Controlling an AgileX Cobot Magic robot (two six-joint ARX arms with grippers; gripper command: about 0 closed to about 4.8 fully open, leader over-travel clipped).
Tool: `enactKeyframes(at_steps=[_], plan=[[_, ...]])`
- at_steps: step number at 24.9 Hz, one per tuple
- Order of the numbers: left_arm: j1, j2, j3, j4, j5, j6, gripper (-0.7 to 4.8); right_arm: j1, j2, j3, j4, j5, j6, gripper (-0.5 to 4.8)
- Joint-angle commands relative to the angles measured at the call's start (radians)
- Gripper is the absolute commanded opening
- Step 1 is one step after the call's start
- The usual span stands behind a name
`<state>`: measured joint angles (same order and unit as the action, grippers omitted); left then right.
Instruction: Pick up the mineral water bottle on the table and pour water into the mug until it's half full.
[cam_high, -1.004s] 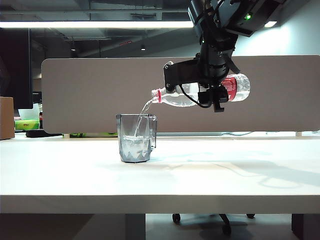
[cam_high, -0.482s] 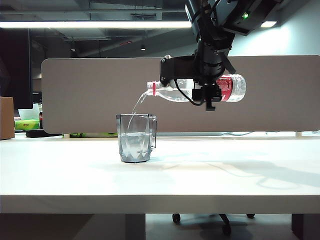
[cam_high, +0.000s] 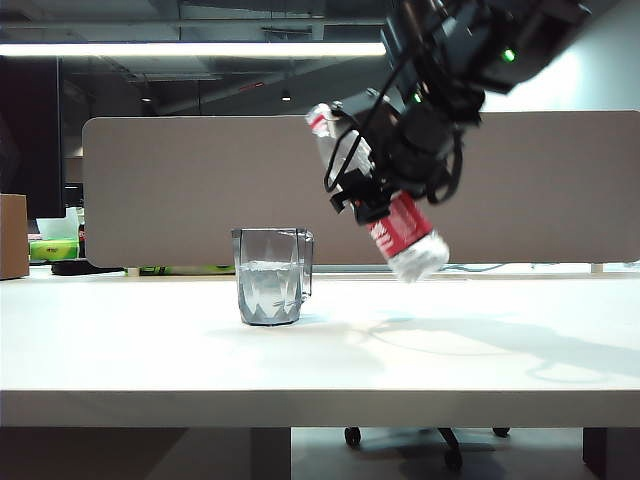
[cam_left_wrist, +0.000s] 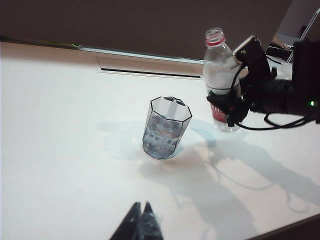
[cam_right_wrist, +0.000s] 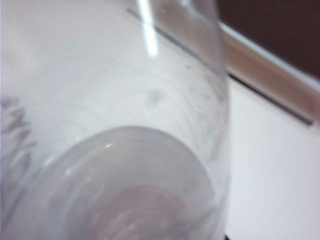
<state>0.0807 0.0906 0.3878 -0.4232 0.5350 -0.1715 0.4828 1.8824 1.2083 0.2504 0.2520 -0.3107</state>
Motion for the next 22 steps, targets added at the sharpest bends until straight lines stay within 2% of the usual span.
enactKeyframes(at_steps=[1,3,4,6,12,17,18,22], plan=[[0.000,0.001,0.003,0.013,0.002,0.007,-0.05,-0.016,-0.011,-0.147,0.304,-0.031,0.163,2.64],[0.000,0.001,0.003,0.013,0.002,0.007,-0.05,-0.022,-0.011,-0.228,0.468,-0.050,0.217,2.64],[0.000,0.001,0.003,0.013,0.001,0.007,-0.05,-0.029,-0.011,-0.275,0.570,-0.051,0.290,2.63],[0.000,0.001,0.003,0.013,0.002,0.009,-0.05,-0.036,-0.010,-0.317,0.657,-0.044,0.366,2.63],[0.000,0.001,0.003,0.013,0.001,0.045,-0.05,-0.037,0.027,-0.332,0.776,-0.042,0.377,2.65],[0.000,0.001,0.003,0.013,0.002,0.068,-0.05,-0.038,0.078,-0.332,0.795,-0.045,0.416,2.67],[0.000,0.001,0.003,0.013,0.002,0.068,-0.05,-0.038,0.082,-0.332,0.795,-0.045,0.420,2.81],[0.000,0.001,0.003,0.013,0.002,0.068,-0.05,-0.038,0.091,-0.332,0.788,-0.049,0.424,3.93]])
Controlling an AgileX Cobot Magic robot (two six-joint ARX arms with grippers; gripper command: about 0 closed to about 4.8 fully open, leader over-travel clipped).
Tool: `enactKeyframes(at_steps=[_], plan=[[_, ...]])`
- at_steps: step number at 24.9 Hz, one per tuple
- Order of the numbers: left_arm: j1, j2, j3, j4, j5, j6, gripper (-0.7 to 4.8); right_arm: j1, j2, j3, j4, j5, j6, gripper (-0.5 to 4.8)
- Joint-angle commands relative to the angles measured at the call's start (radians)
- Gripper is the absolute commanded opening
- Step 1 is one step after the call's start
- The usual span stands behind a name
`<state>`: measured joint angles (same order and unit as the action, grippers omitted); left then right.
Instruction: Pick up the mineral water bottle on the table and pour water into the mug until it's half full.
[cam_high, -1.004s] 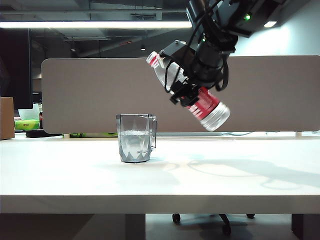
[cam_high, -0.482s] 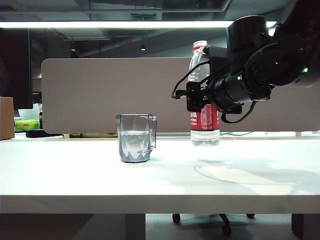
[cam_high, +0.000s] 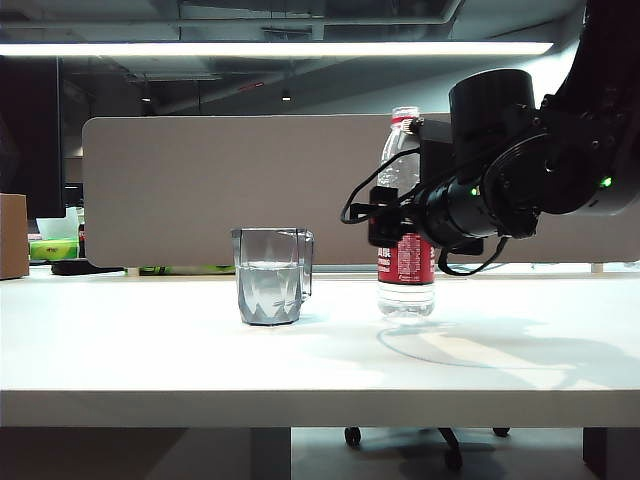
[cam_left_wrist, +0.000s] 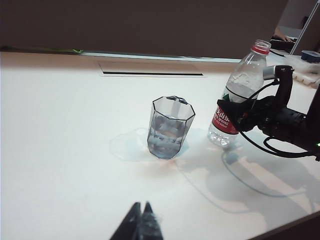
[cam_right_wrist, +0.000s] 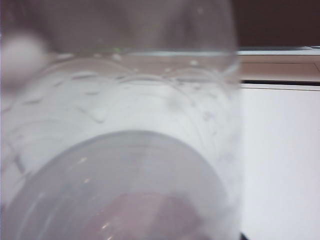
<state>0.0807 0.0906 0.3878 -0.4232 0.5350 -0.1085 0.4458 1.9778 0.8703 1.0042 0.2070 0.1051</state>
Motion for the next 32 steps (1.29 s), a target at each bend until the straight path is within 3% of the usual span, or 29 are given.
enactKeyframes(at_steps=[1,4,9,14,16,17,18,19,20,24,27,32], plan=[[0.000,0.001,0.003,0.013,0.002,0.005,-0.05,-0.001,-0.004,0.006,0.032,-0.004,0.008,3.99],[0.000,0.001,0.003,0.013,0.001,0.005,-0.05,-0.001,-0.004,0.006,0.017,-0.003,0.008,4.79],[0.000,0.001,0.002,0.013,0.001,0.027,-0.05,0.006,-0.020,-0.015,0.009,0.005,0.008,4.79],[0.000,0.001,0.002,0.050,-0.005,0.027,-0.05,0.011,-0.176,-0.197,0.010,0.037,0.006,4.79],[0.000,0.000,0.002,0.112,-0.048,0.022,-0.05,0.011,-0.259,-0.265,0.010,0.045,0.007,4.78],[0.000,0.000,0.002,0.130,-0.063,0.022,-0.05,0.011,-0.290,-0.285,0.009,0.044,0.007,4.38],[0.000,-0.002,0.002,0.164,-0.109,0.019,-0.05,0.016,-0.354,-0.332,0.010,0.033,0.009,2.60],[0.000,-0.008,0.002,0.172,-0.125,0.019,-0.05,0.019,-0.383,-0.352,0.010,0.032,0.011,1.65],[0.000,-0.026,0.002,0.182,-0.150,0.019,-0.05,0.030,-0.446,-0.395,0.010,0.021,0.012,-0.09],[0.000,-0.084,-0.008,0.192,-0.183,0.034,-0.05,0.031,-0.579,-0.487,0.011,0.001,0.109,-0.02],[0.000,-0.084,-0.060,0.225,-0.210,0.076,-0.05,0.045,-0.631,-0.513,0.014,0.000,0.107,-0.02],[0.000,-0.084,-0.250,0.322,-0.422,0.038,-0.05,0.092,-0.647,-0.518,0.016,-0.016,0.075,0.00]])
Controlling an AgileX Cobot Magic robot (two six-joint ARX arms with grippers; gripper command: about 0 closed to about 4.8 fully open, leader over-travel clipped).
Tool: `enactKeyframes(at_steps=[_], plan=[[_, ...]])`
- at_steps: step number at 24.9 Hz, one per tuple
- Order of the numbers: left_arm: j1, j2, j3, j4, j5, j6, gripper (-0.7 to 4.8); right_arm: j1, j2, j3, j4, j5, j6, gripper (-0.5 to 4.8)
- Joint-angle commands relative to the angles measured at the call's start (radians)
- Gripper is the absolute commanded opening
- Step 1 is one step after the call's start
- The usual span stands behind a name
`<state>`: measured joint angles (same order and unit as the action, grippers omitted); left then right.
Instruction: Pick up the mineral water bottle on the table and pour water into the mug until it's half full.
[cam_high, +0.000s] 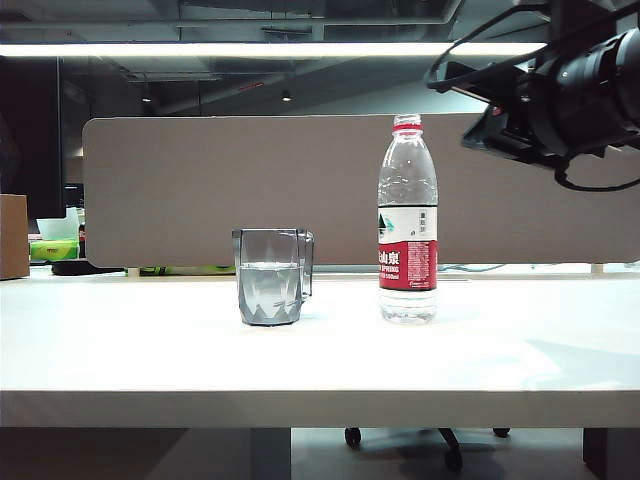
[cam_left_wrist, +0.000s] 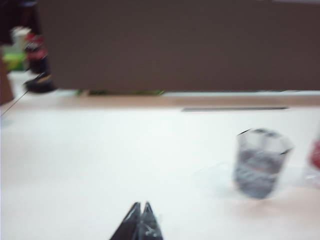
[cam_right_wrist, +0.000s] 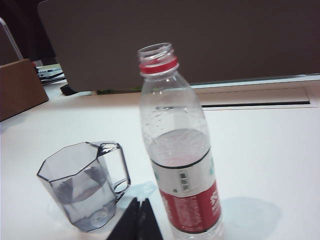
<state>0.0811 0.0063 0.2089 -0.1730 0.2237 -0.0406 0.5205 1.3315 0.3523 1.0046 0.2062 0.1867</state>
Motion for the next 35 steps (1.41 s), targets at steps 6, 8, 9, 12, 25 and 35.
enactKeyframes(at_steps=[6,8,9,12,25,35], plan=[[0.000,0.001,-0.169,0.080,-0.115,-0.031,-0.05,0.027,-0.001,0.000,0.017,-0.026,-0.003,-0.01],[-0.001,0.001,-0.169,0.054,-0.111,-0.058,-0.05,0.027,-0.001,0.000,0.017,-0.026,-0.004,-0.01],[-0.001,0.001,-0.168,0.046,-0.104,-0.072,-0.05,0.026,-0.001,0.000,0.017,-0.025,-0.004,-0.01],[-0.001,0.001,-0.168,0.046,-0.105,-0.072,-0.05,0.026,-0.001,0.000,0.017,-0.026,-0.004,-0.01],[-0.001,0.001,-0.168,0.046,-0.105,-0.072,-0.05,-0.143,-0.419,0.000,-0.426,-0.078,-0.082,-0.01],[-0.001,0.001,-0.168,0.046,-0.108,-0.072,-0.05,-0.564,-0.846,-0.068,-0.739,-0.359,-0.195,-0.01]])
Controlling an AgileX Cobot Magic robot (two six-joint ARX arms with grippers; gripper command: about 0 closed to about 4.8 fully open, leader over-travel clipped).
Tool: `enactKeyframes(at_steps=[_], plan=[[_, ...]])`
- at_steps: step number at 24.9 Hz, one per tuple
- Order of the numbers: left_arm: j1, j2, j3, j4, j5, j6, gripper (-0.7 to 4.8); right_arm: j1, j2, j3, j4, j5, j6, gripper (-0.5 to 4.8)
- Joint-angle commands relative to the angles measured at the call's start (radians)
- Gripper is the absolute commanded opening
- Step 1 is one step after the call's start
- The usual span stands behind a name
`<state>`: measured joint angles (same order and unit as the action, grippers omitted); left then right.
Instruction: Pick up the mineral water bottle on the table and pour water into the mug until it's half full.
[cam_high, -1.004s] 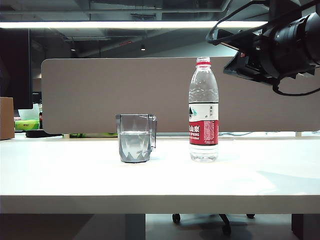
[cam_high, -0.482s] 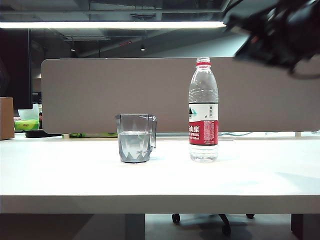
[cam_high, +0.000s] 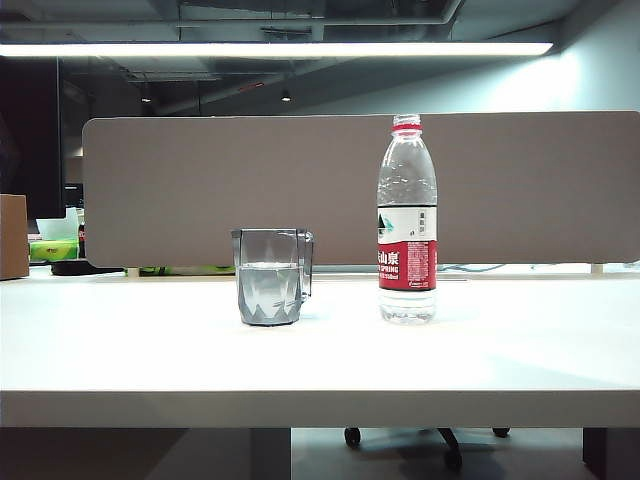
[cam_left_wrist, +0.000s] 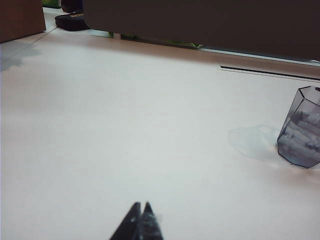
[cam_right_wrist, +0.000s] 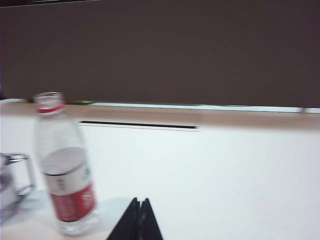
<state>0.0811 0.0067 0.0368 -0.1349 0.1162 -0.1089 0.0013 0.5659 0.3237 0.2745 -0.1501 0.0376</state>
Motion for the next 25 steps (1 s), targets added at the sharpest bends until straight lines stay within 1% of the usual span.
enactKeyframes(at_steps=[1,3,6,8,10,11,13,17,20,22,25], plan=[[-0.001,0.000,0.004,0.008,0.000,-0.003,-0.05,-0.068,-0.154,-0.087,-0.005,0.028,-0.068,-0.01],[-0.001,0.000,0.004,0.008,0.000,-0.003,-0.05,-0.080,-0.215,-0.134,0.011,0.061,-0.068,-0.01],[-0.001,0.000,0.004,0.008,0.000,-0.003,-0.05,-0.081,-0.301,-0.249,0.105,0.071,-0.067,-0.01],[-0.001,0.000,0.004,0.008,0.000,-0.003,-0.05,-0.082,-0.335,-0.295,0.112,0.071,-0.066,-0.01],[-0.001,0.000,0.004,0.008,0.000,-0.003,-0.05,-0.081,-0.379,-0.322,0.047,0.071,-0.064,-0.01],[-0.001,0.000,0.004,0.008,0.000,-0.003,-0.05,-0.081,-0.396,-0.322,-0.006,0.083,-0.064,-0.01],[-0.001,0.000,0.004,0.008,0.000,-0.003,-0.05,-0.081,-0.419,-0.322,-0.058,0.110,-0.064,-0.01],[-0.001,0.000,0.004,0.008,0.000,-0.003,-0.05,-0.081,-0.511,-0.322,-0.174,0.114,-0.064,-0.01],[-0.001,0.000,0.004,0.008,0.000,-0.003,-0.05,-0.080,-0.571,-0.322,-0.218,0.114,-0.064,-0.01],[-0.001,0.000,0.004,0.008,0.000,-0.003,-0.05,-0.078,-0.566,-0.322,-0.220,0.114,-0.064,-0.01],[-0.001,0.000,0.004,0.008,0.000,-0.003,-0.05,-0.035,-0.566,-0.322,-0.222,0.119,-0.063,-0.01]])
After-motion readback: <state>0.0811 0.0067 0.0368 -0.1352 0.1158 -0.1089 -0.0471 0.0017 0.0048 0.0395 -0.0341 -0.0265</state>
